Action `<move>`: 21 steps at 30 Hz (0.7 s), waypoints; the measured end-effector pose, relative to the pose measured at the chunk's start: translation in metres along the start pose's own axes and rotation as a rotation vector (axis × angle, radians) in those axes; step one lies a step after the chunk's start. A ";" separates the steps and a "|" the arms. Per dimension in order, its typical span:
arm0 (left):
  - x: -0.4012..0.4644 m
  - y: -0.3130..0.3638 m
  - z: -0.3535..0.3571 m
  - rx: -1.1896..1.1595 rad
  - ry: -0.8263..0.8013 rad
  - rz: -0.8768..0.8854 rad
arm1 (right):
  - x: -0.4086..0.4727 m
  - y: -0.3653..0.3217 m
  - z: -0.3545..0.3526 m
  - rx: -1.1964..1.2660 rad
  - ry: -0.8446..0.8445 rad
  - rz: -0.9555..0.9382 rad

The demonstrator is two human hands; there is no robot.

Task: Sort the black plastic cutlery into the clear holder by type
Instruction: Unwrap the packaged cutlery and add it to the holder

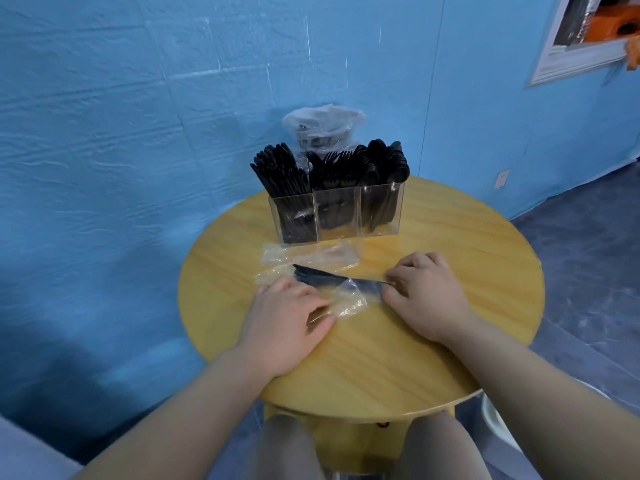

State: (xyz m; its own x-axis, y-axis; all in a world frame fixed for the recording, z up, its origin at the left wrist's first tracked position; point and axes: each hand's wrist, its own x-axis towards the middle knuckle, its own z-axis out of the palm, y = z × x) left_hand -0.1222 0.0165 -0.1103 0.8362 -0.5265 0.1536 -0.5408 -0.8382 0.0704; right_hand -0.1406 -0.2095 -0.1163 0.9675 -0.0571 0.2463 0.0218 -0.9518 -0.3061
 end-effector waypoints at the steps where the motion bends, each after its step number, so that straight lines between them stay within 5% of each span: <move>1: 0.000 0.001 -0.001 0.014 0.009 0.001 | 0.000 0.000 0.000 -0.013 -0.006 -0.005; 8: 0.009 0.003 0.000 0.102 0.011 0.003 | -0.001 -0.001 -0.001 0.161 0.052 0.069; 14: 0.032 0.005 0.005 0.085 -0.001 -0.062 | -0.003 0.005 -0.009 0.556 0.353 0.294; 21: 0.020 -0.001 0.005 -0.092 0.496 -0.149 | -0.013 -0.003 -0.010 0.580 0.239 0.106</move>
State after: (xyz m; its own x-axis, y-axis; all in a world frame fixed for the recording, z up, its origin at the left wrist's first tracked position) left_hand -0.1048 0.0058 -0.1126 0.7726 -0.2531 0.5823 -0.4438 -0.8711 0.2101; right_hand -0.1555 -0.2090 -0.1093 0.8903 -0.2713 0.3656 0.1272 -0.6229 -0.7719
